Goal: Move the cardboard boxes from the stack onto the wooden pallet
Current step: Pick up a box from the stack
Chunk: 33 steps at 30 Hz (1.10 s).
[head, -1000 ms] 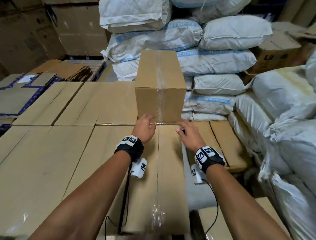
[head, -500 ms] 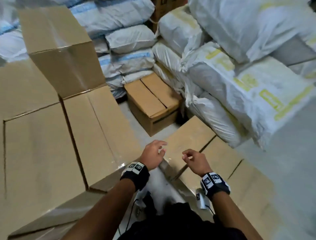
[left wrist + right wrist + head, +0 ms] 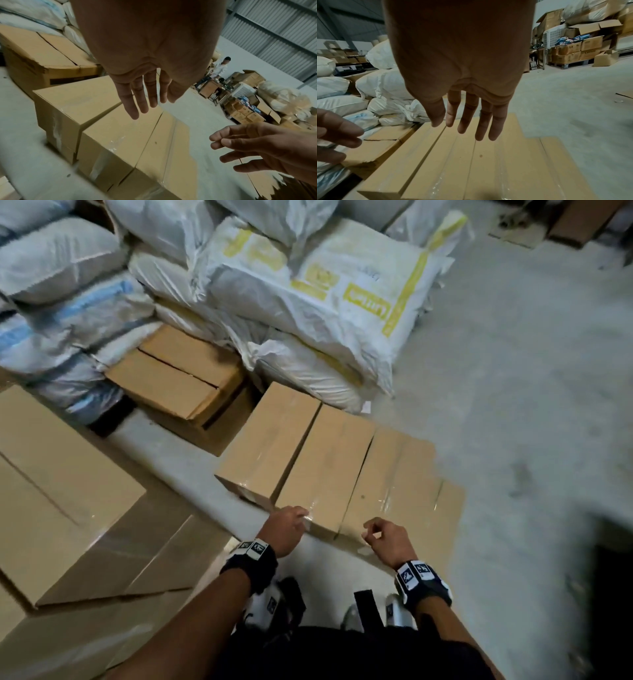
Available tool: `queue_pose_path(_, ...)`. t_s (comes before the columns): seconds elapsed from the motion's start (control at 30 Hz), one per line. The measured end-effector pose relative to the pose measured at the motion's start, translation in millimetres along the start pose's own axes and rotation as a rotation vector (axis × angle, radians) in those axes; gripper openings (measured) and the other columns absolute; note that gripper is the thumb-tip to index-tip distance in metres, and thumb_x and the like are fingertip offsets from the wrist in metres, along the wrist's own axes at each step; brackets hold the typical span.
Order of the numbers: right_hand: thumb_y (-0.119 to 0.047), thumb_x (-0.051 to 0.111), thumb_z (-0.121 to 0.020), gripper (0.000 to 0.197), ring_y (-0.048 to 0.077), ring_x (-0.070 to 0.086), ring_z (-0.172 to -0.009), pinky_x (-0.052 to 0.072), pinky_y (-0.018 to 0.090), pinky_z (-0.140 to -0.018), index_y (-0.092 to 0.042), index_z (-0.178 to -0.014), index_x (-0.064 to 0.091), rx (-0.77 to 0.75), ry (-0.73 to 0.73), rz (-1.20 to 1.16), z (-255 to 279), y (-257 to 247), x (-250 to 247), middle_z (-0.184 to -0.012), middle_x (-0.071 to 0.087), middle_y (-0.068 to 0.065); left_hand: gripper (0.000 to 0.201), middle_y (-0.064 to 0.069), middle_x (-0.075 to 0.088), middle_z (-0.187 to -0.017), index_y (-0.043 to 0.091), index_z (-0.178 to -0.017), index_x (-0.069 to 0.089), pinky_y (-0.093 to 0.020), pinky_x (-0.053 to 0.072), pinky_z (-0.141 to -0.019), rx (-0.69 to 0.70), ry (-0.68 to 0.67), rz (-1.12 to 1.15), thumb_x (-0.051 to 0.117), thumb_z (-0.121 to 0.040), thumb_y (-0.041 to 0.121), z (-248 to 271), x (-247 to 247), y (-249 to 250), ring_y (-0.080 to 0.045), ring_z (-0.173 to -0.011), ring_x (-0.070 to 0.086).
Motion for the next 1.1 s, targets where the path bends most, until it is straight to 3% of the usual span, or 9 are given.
queue_pose_path(0.2, -0.026, 0.07, -0.098, 0.03, 0.028, 0.065, -0.114, 0.051, 0.038, -0.1, -0.023, -0.127, 0.069, 0.022, 0.002, -0.043, 8, 92, -23, -0.129, 0.067, 0.005, 0.029, -0.008, 0.072, -0.122, 0.014, -0.128, 0.071, -0.028, 0.049, -0.095, 0.044, -0.059, -0.052, 0.06, -0.1, 0.018, -20, 74, 55, -0.024, -0.109, 0.068)
queue_pose_path(0.37, -0.023, 0.065, -0.099, 0.04, 0.031, 0.058, -0.126, 0.048, 0.041, -0.104, -0.019, -0.139, 0.061, 0.016, 0.038, -0.004, -9, 143, -37, -0.139, 0.057, 0.009, 0.034, -0.008, 0.068, -0.125, 0.016, -0.132, 0.068, -0.037, 0.052, -0.1, 0.081, -0.131, -0.088, 0.061, -0.099, 0.013, -60, 113, 85, -0.025, -0.11, 0.067)
queue_pose_path(0.57, -0.037, 0.06, -0.102, 0.05, 0.033, 0.056, -0.126, 0.055, 0.05, -0.096, -0.021, -0.149, 0.05, 0.017, 0.079, 0.011, -75, 193, -32, -0.151, 0.044, 0.003, 0.046, -0.012, 0.055, -0.145, 0.011, -0.145, 0.056, -0.026, 0.042, -0.105, 0.125, -0.194, -0.199, 0.057, -0.1, 0.006, -153, 158, 88, -0.029, -0.129, 0.058)
queue_pose_path(0.7, -0.049, 0.051, -0.101, 0.063, 0.041, 0.053, -0.125, 0.054, 0.054, -0.097, -0.019, -0.155, 0.042, 0.014, 0.119, 0.07, -141, 232, -14, -0.16, 0.035, 0.007, 0.051, -0.013, 0.048, -0.15, 0.009, -0.148, 0.052, -0.021, 0.032, -0.11, 0.203, -0.172, -0.206, 0.06, -0.098, 0.004, -223, 201, 70, -0.028, -0.134, 0.052)
queue_pose_path(0.77, -0.062, 0.038, -0.096, 0.077, 0.045, 0.051, -0.127, 0.048, 0.055, -0.105, -0.015, -0.157, 0.038, 0.015, 0.156, 0.066, -177, 250, -4, -0.164, 0.032, 0.011, 0.058, -0.01, 0.041, -0.155, 0.012, -0.154, 0.045, -0.028, 0.033, -0.117, 0.194, -0.19, -0.193, 0.059, -0.098, 0.009, -256, 227, 50, -0.029, -0.139, 0.047)
queue_pose_path(0.87, -0.071, 0.023, -0.1, 0.081, 0.042, 0.038, -0.146, 0.034, 0.055, -0.12, -0.017, -0.16, 0.029, -0.016, 0.243, 0.117, -231, 270, 16, -0.171, 0.022, 0.01, 0.069, -0.007, 0.026, -0.164, 0.017, -0.161, 0.03, -0.039, 0.029, -0.125, 0.175, -0.213, -0.21, 0.058, -0.099, 0.016, -298, 264, 18, -0.029, -0.15, 0.03)
queue_pose_path(0.97, -0.067, 0.028, -0.106, 0.074, 0.045, 0.02, -0.156, 0.018, 0.062, -0.126, -0.022, -0.163, 0.021, 0.026, 0.276, 0.17, -276, 295, 43, -0.176, 0.003, 0.004, 0.076, -0.006, 0.011, -0.171, 0.018, -0.165, 0.019, -0.043, 0.023, -0.128, 0.192, -0.165, -0.263, 0.059, -0.1, 0.021, -334, 286, -6, -0.031, -0.156, 0.015)
queue_pose_path(1.03, -0.062, 0.028, -0.107, 0.07, 0.051, 0.014, -0.156, 0.016, 0.066, -0.125, -0.025, -0.166, 0.015, 0.071, 0.308, 0.186, -295, 308, 51, -0.176, -0.01, 0.0, 0.078, -0.009, 0.006, -0.172, 0.016, -0.165, 0.018, -0.047, 0.02, -0.129, 0.242, -0.108, -0.337, 0.059, -0.099, 0.024, -354, 295, -14, -0.033, -0.158, 0.009)
queue_pose_path(1.1, -0.056, 0.026, -0.109, 0.065, 0.044, 0.019, -0.156, 0.023, 0.066, -0.123, -0.026, -0.167, 0.016, 0.046, 0.384, 0.209, -302, 308, 50, -0.176, -0.011, 0.002, 0.076, -0.013, 0.008, -0.172, 0.015, -0.165, 0.021, -0.053, 0.02, -0.128, 0.304, -0.041, -0.419, 0.058, -0.1, 0.029, -369, 300, -16, -0.037, -0.158, 0.007)
Point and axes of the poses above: each hand's wrist, its own z-axis away from the middle knuckle, its own x-axis out of the palm, y = z × x, the point moved 10 cm from there along -z, towards the middle knuckle
